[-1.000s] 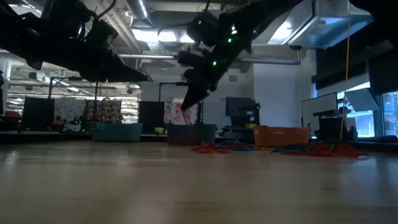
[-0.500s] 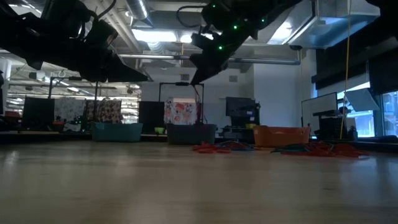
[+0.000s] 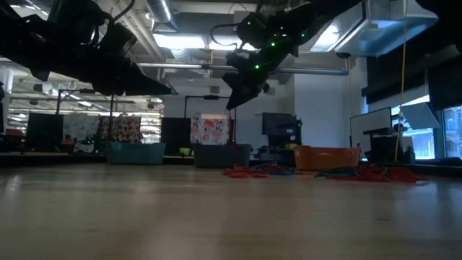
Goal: Sort rubber bands into baskets
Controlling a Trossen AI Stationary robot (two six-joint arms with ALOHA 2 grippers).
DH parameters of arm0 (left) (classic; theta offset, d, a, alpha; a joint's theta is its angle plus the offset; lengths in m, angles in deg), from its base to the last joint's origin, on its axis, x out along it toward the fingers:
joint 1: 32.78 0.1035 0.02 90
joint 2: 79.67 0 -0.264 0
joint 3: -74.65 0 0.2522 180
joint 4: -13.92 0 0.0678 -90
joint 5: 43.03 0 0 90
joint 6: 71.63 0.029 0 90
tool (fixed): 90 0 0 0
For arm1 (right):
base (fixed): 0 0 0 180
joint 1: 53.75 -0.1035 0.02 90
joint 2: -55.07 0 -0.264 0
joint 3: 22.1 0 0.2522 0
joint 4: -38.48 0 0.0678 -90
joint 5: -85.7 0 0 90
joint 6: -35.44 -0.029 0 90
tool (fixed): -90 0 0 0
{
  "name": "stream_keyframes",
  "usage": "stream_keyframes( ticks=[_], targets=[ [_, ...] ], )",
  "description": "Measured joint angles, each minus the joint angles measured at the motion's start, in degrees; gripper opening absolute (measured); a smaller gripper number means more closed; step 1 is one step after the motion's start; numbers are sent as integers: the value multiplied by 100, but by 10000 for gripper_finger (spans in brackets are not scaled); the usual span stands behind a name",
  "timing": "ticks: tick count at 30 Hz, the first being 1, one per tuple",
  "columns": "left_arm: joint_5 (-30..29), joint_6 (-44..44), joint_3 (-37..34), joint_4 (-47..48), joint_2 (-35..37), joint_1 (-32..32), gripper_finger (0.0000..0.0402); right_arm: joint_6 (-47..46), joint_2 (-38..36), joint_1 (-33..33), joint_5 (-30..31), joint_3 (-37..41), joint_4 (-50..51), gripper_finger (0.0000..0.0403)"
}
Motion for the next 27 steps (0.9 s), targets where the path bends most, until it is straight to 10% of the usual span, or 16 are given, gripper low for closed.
stream_keyframes(
  ticks=[15,27],
  targets=[
    [-1,-51,-1,33,0,0,5,-98,-236,-1066,-575,23,2100,187],
    [-1,-136,0,37,0,0,5,-107,-124,-2141,-566,1525,39,188]
  ],
)
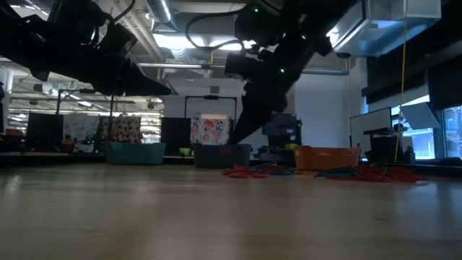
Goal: Sort rubber bands into baskets
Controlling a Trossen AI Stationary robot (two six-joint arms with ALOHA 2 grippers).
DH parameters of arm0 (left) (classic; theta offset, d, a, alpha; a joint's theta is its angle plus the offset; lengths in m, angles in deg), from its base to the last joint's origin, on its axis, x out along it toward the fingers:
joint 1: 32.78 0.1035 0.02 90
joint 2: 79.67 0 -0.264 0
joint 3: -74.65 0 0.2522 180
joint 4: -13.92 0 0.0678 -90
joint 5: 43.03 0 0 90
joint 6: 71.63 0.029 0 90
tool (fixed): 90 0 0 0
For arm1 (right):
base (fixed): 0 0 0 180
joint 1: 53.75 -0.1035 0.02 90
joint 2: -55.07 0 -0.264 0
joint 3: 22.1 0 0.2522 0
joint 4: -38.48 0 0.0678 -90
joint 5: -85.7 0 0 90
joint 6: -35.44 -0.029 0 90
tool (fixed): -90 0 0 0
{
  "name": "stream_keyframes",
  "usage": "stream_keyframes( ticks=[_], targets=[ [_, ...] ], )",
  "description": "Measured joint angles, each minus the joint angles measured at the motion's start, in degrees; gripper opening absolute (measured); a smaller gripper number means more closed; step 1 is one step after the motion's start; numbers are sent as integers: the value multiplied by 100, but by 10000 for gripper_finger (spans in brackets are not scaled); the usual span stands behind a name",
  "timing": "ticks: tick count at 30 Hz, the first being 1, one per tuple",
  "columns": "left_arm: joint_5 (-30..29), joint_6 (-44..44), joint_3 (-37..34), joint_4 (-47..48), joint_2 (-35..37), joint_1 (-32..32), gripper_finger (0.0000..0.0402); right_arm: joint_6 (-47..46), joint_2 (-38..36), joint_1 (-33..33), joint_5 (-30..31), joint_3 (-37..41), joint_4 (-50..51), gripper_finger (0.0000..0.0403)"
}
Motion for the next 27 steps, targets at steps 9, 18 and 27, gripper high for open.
stream_keyframes(
  ticks=[9,18,27],
  targets=[
    [0,0,-1,-34,-1,0,5,-191,44,0,-4,432,-447,188],
    [2,-10,1,-59,-2,0,5,148,169,-1,-5,781,-1464,188],
    [2,-20,0,-74,-2,0,5,316,501,84,-7,795,-1443,129]
  ],
)
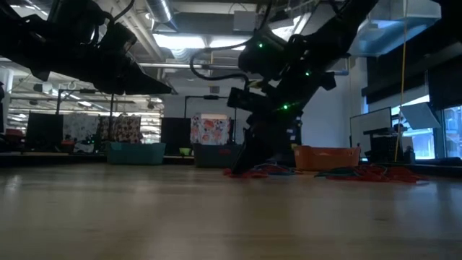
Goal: Sort rubber bands into baskets
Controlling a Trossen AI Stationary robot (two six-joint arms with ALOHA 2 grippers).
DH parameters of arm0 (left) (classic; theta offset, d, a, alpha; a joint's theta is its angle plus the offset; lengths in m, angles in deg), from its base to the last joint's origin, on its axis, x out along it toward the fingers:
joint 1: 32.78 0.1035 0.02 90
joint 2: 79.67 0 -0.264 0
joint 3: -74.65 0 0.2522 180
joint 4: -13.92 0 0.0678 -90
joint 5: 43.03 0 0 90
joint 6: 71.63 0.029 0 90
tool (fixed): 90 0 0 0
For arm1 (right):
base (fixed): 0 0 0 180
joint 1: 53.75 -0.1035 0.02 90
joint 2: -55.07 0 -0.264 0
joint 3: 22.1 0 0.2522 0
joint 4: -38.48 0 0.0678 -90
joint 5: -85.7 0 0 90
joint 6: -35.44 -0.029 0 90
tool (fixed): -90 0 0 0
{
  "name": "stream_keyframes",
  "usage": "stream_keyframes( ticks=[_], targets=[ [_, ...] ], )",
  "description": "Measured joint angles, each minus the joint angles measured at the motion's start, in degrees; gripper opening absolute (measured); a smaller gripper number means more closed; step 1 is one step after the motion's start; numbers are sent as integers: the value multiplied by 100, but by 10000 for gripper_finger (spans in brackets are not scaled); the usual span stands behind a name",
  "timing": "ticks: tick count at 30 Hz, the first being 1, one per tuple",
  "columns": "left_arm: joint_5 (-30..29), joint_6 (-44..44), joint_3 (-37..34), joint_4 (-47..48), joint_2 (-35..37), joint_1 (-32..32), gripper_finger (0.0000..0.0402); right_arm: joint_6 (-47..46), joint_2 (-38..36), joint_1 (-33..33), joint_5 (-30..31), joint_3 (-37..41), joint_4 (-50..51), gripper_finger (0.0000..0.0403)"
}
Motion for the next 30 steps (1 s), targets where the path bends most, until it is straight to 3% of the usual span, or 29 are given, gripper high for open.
stream_keyframes(
  ticks=[7,22,30],
  targets=[
    [0,0,1,9,2,0,5,318,21,-15,389,-1,-44,11],
    [0,20,0,17,0,0,5,140,-552,-17,817,1,-45,10],
    [0,13,0,17,0,0,5,440,-1118,-11,1579,-1,-86,4]
  ],
)
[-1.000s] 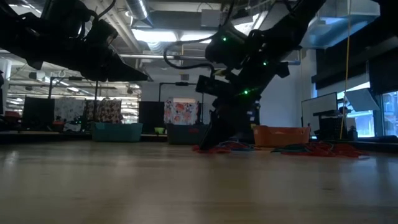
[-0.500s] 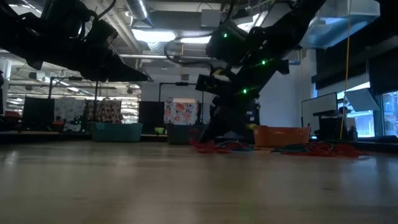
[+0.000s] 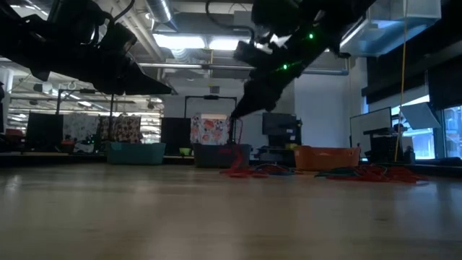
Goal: Sort rubber bands into baskets
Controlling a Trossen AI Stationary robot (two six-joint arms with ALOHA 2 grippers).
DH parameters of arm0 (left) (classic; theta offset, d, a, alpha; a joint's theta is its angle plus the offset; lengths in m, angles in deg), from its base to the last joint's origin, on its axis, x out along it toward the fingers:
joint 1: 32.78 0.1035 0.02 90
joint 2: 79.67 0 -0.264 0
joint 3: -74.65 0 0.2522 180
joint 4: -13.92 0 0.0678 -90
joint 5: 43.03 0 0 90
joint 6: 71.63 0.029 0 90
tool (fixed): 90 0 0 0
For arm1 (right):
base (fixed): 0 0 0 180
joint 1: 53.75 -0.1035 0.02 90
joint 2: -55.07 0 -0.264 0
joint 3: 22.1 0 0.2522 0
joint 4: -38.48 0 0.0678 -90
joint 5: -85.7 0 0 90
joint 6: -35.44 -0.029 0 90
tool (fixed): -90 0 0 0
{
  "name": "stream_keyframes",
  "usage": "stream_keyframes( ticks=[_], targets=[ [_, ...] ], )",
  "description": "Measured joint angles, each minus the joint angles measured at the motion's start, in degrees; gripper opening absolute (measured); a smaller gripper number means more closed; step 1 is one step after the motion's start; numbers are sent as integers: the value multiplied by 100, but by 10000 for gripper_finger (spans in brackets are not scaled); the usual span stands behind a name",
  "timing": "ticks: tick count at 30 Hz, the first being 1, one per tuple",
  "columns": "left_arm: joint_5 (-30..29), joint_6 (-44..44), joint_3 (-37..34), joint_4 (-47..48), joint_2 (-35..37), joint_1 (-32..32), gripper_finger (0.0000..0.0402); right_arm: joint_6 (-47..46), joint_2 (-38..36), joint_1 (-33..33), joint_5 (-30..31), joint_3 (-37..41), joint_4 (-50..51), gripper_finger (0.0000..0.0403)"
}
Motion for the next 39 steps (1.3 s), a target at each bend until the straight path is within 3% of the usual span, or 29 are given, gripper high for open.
stream_keyframes(
  ticks=[5,10,15,19,24,34,39],
  targets=[
    [0,4,0,-2,0,0,5,557,-93,119,488,-163,-63,5],
    [0,7,0,-4,0,0,5,1279,-92,435,526,-467,-234,5],
    [0,7,0,-7,0,0,5,1331,-91,811,516,-791,-347,5],
    [0,7,2,-4,0,0,5,1232,-89,1139,336,-854,-441,5],
    [0,8,1,-4,0,0,5,1014,-85,1487,-431,-859,-96,5],
    [0,9,1,-9,0,0,5,1797,-82,1419,420,-859,-1088,5],
    [0,10,0,-9,0,0,5,1776,-82,1611,198,-859,-1285,5]
  ],
)
